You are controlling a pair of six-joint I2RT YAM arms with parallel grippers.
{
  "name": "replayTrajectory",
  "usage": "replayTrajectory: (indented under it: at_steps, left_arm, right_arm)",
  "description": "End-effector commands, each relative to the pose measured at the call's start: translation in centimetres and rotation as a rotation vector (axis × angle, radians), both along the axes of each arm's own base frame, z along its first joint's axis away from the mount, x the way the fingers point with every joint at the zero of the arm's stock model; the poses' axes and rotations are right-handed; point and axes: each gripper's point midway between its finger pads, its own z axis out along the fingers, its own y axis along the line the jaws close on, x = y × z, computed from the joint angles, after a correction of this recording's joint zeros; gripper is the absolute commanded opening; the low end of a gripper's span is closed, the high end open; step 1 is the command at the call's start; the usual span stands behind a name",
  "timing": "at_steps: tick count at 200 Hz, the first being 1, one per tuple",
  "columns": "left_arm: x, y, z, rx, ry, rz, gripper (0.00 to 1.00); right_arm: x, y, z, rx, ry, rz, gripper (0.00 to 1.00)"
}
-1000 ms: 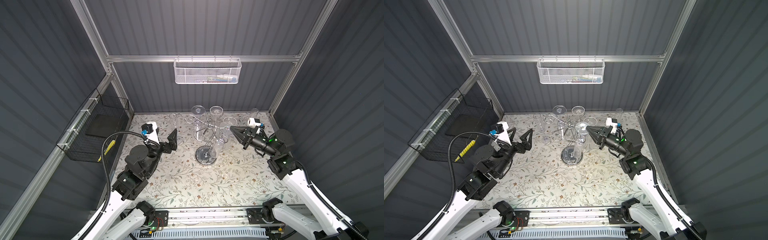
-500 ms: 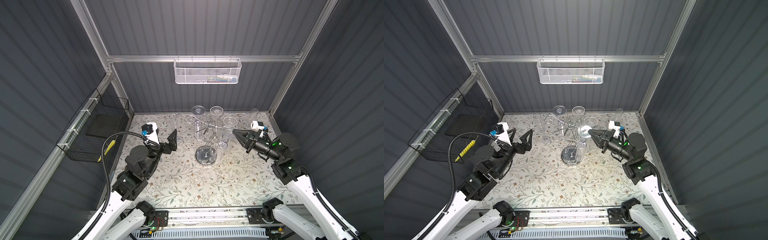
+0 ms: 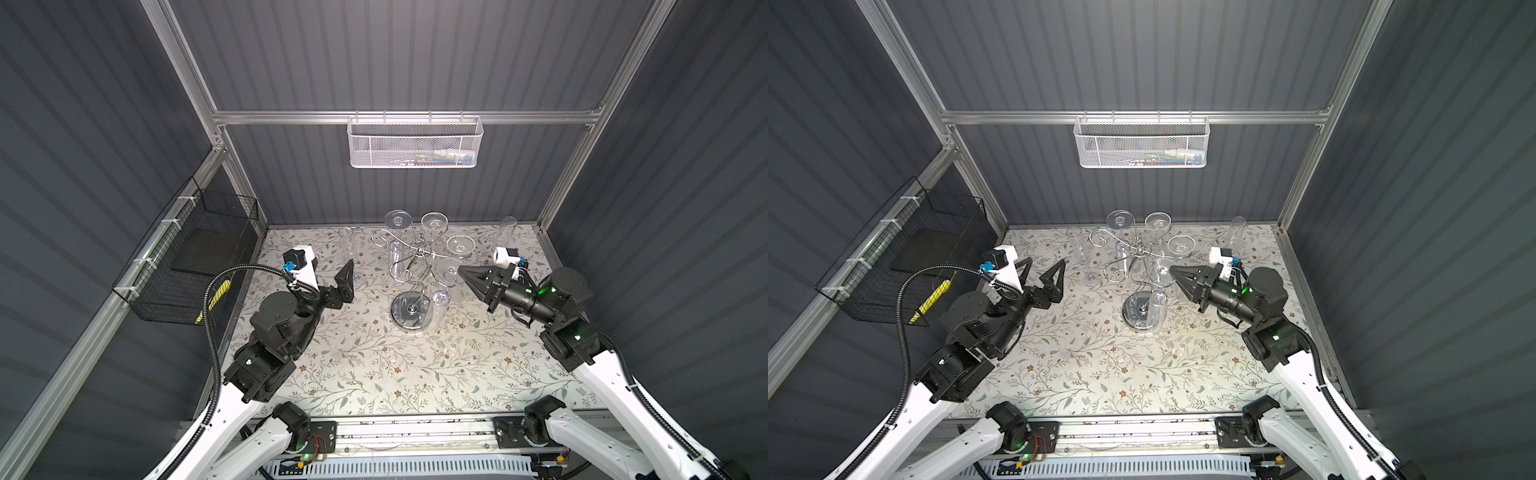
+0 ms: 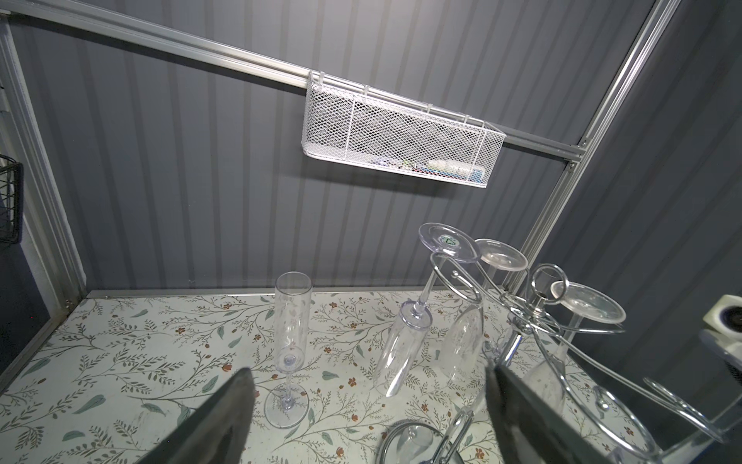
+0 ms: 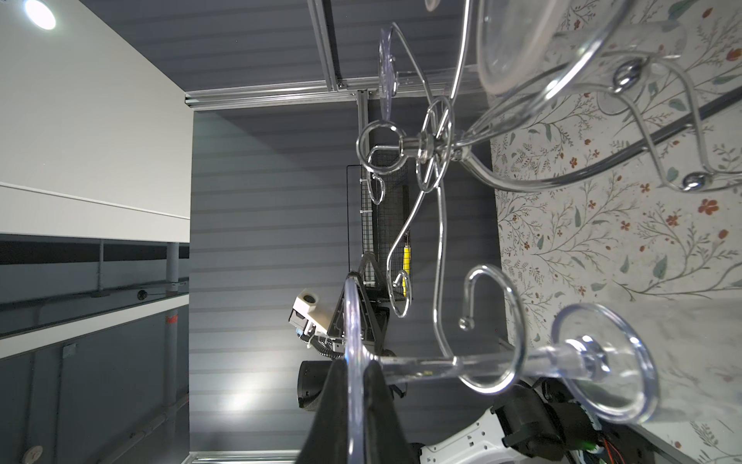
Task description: Take the wine glass off the wine glass rack
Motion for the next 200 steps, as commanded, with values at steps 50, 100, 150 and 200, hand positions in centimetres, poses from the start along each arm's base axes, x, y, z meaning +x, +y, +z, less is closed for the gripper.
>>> replayTrajectory:
  at_steps: [50, 100, 150, 200]
  left_arm:
    - [-0.7, 0.6, 0.2, 0.001, -0.007, 0.006, 0.92]
    - [-1.0, 1.1, 0.3, 0.014, -0.016, 0.022, 0.92]
    - [-1.2, 1.5, 0.3, 0.029, -0.017, 0.033, 0.92]
    - [-1.4, 1.9, 0.3, 0.034, -0.019, 0.048, 0.93]
  right_arm:
    - [1.7, 1.2, 2.5, 0.04, -0.042, -0.003, 0.0]
    - [3.5, 0.8, 2.3, 0.033, -0.034, -0.081, 0.0]
    - [4.9, -0.2, 1.2, 0.024, -0.021, -0.158, 0.0]
    - [5.0, -1.9, 0.4, 0.0, -0.009, -0.224, 0.0]
